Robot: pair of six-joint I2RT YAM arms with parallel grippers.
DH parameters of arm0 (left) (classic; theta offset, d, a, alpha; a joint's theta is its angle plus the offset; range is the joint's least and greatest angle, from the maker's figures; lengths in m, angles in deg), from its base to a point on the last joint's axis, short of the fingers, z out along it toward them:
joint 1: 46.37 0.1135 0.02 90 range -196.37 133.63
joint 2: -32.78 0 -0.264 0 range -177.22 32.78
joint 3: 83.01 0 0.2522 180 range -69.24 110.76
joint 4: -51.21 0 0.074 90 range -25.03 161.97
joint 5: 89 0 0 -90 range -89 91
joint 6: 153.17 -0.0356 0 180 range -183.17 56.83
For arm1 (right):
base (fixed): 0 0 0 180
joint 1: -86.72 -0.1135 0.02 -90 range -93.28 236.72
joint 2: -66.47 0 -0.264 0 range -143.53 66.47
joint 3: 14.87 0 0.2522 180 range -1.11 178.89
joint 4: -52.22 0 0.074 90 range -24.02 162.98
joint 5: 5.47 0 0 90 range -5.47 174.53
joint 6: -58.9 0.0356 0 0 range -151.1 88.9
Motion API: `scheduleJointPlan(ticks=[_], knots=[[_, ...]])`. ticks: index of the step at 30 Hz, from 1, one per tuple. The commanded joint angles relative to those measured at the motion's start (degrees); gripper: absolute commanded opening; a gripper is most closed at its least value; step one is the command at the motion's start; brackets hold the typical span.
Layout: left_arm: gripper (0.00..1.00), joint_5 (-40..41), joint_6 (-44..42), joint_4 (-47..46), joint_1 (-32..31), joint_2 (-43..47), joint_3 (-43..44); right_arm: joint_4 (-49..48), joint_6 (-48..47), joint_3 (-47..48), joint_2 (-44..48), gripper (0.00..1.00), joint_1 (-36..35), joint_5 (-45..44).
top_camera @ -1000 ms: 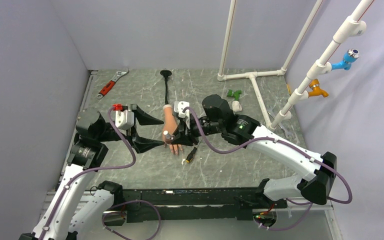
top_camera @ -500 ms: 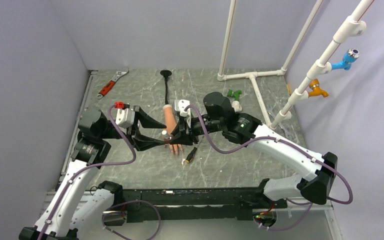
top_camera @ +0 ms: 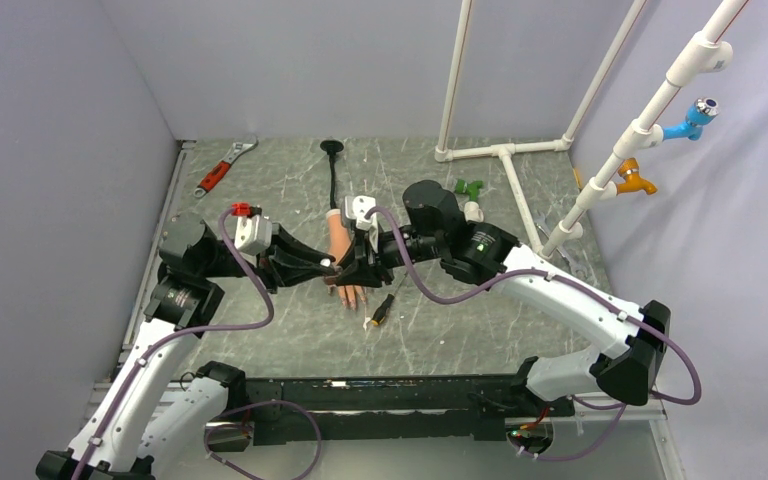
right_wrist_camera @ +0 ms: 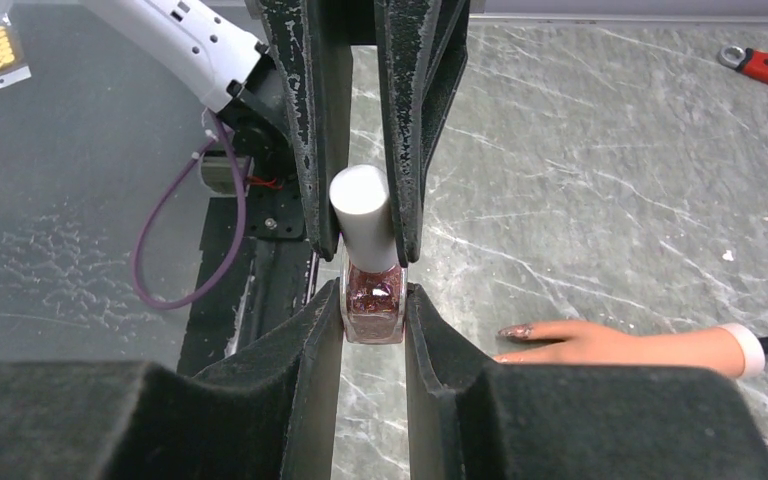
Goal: Paint the nails
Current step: Unscrew the nail polish bottle.
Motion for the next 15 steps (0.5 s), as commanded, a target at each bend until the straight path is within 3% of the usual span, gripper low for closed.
scheduleJointPlan(ticks=[1,3,15], knots=[[0.05,2.3,-1.5,1.1,-0.2,0.5,0.4,-3.8,-0.6,2.8,0.7,0.0,0.1,-0.1],[0.0,3.5,-1.7,1.4,-0.2,0.8,0.3,-5.3,-0.1,2.0,1.1,0.0,0.1,-1.6],[0.0,19.3,0.2,2.9,-0.2,2.0,0.0,-13.5,5.2,0.1,1.4,0.0,-0.1,-16.9]])
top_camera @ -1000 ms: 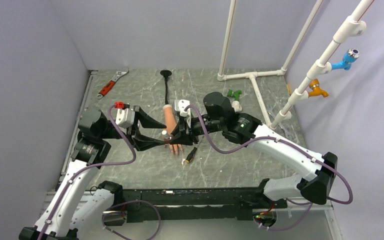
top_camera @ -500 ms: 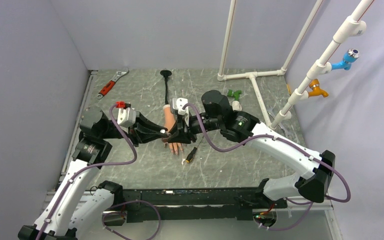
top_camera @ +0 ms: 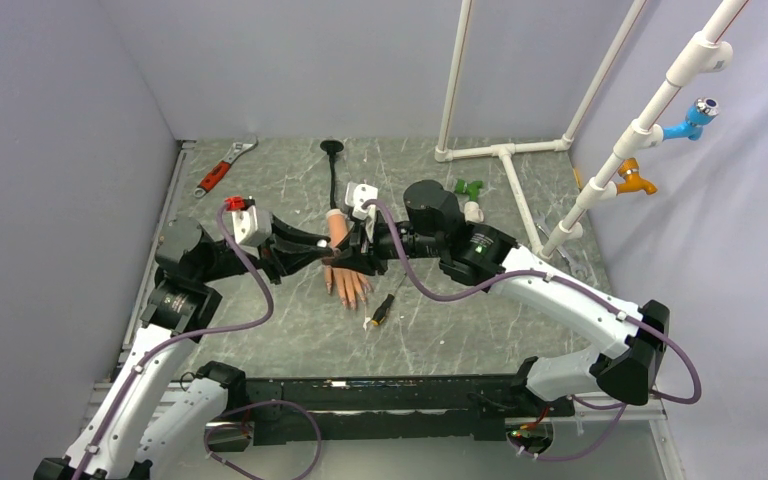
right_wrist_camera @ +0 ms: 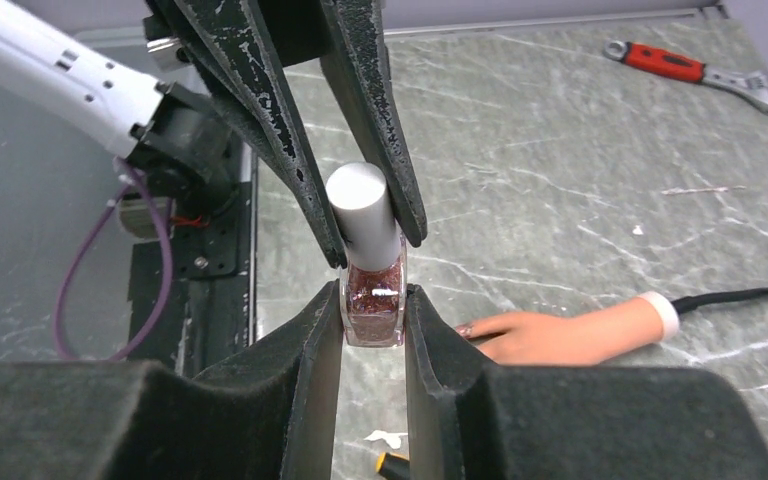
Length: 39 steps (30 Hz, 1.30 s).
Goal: Paint the nails
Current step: Unscrew the nail polish bottle.
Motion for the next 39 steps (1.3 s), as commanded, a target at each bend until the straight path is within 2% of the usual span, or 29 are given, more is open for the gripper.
scheduleJointPlan(ticks=[1,5,15,16,17,20,21,25,29,35,39], knots=[[0.0,8.4,1.6,1.7,0.0,0.4,-0.2,-10.2,3.3,0.0,1.4,0.0,0.1,-8.6],[0.0,14.4,2.3,2.2,0.0,1.1,-0.4,-11.7,4.2,-0.3,0.8,0.0,-0.1,-13.5],[0.0,15.6,1.5,5.3,0.0,-0.3,0.9,-11.5,3.6,0.9,-0.9,0.0,-0.2,-14.9],[0.04,15.6,1.4,5.6,0.0,-0.4,1.0,-11.3,3.5,1.0,-1.0,0.0,-0.2,-14.8],[0.12,15.5,1.3,5.9,0.0,-0.5,1.1,-11.0,3.4,1.2,-1.1,0.0,-0.2,-14.8],[0.46,15.3,0.9,6.1,0.0,-0.6,1.3,-10.6,3.4,1.0,-1.1,0.0,-0.3,-14.9],[0.55,15.9,0.8,6.7,0.0,-0.8,1.4,-10.6,3.4,0.6,-1.0,0.0,-0.3,-14.8],[0.76,16.4,0.4,8.6,0.0,-1.7,2.4,-12.0,3.7,-2.0,-0.2,0.0,-0.1,-13.6],[0.84,16.0,0.2,8.1,0.0,-1.1,2.0,-11.2,3.8,-3.3,-0.3,0.0,-0.2,-12.7],[0.85,16.2,-1.5,8.6,0.0,-0.1,1.7,-11.7,3.7,-6.1,1.4,0.0,-0.1,-12.9],[0.83,13.0,-2.7,9.6,0.0,-1.4,2.6,-10.7,3.7,-6.7,1.4,0.0,-0.1,-12.8]])
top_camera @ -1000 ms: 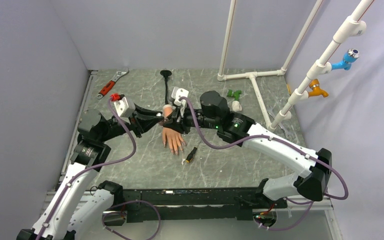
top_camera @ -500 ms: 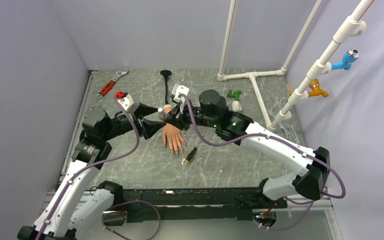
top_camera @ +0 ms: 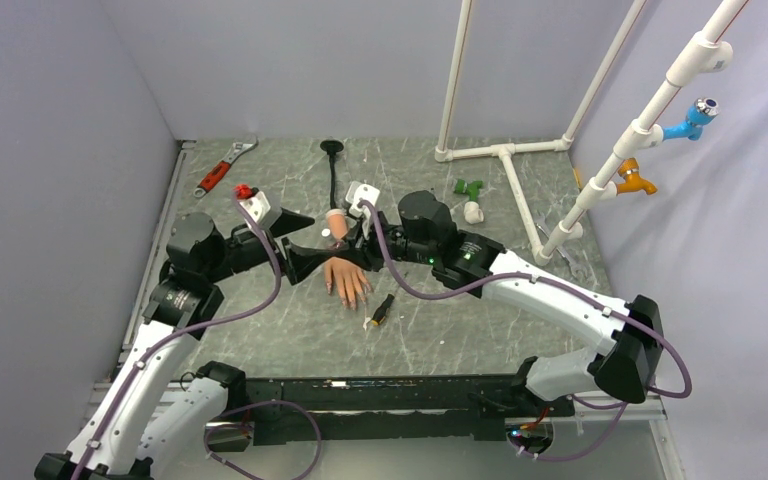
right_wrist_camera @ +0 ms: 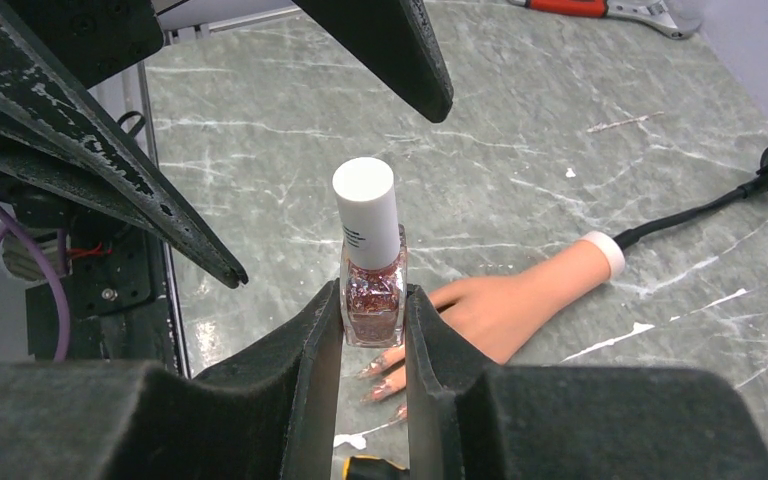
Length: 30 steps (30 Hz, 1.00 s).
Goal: Paint the nails
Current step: Unscrew the nail polish bottle.
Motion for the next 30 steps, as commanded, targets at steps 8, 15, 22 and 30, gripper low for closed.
scheduleJointPlan(ticks=[8,15,22,30], knots=[[0.77,-12.4,-2.0,-3.9,0.2,1.1,0.8,-3.2,0.5,-2.4,6.3,0.0,0.7,12.0],[0.68,-21.3,0.2,-10.7,0.2,2.4,-1.0,-2.5,1.0,-1.4,7.2,0.0,1.8,21.2],[0.67,-25.8,3.2,-15.7,0.2,2.6,-2.1,-1.3,0.7,0.1,6.9,0.0,2.0,23.4],[0.61,-30.4,6.8,-19.5,-0.1,0.7,-2.2,-1.6,0.8,1.4,6.3,0.0,2.0,24.4]])
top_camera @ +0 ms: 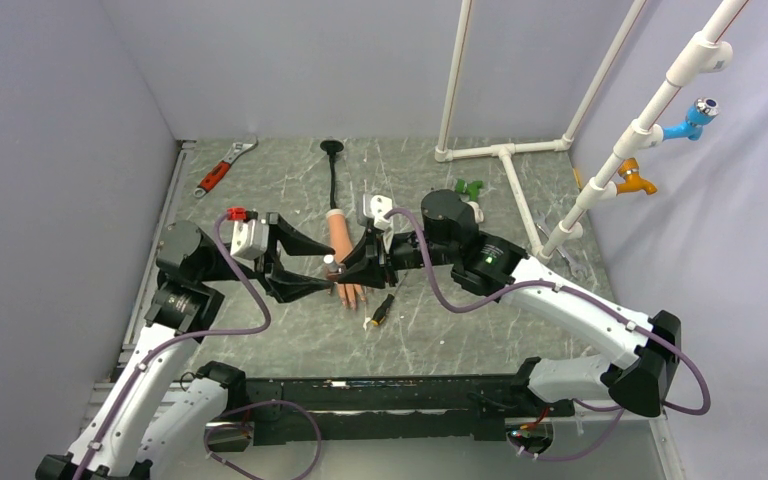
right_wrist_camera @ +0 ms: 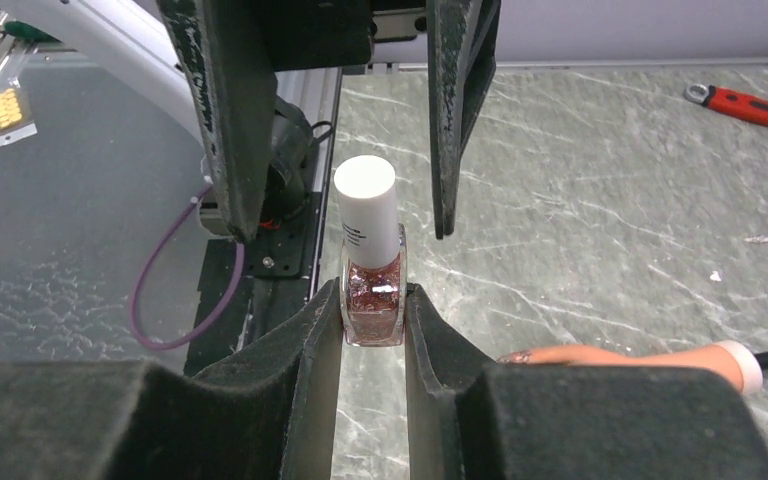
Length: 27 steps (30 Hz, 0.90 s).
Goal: Paint the nails
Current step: Unscrew the nail polish bottle.
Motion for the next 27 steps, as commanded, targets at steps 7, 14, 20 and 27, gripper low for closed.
scheduleJointPlan(ticks=[7,14,20,27], knots=[[0.54,-3.6,0.9,-2.1,-1.8,-0.9,0.4,-2.2,0.7,3.7,0.3,0.0,0.1,2.3],[0.44,-2.4,0.9,-2.2,-1.9,-0.5,0.2,-2.1,0.6,3.8,0.0,0.0,0.2,2.3],[0.21,0.2,-0.3,-0.4,-1.9,0.2,0.3,-2.2,0.5,4.1,-0.5,0.0,0.2,2.4],[0.0,5.4,-2.1,3.2,-1.9,0.3,0.9,-4.8,2.9,4.4,-1.3,0.0,0.3,-1.9]])
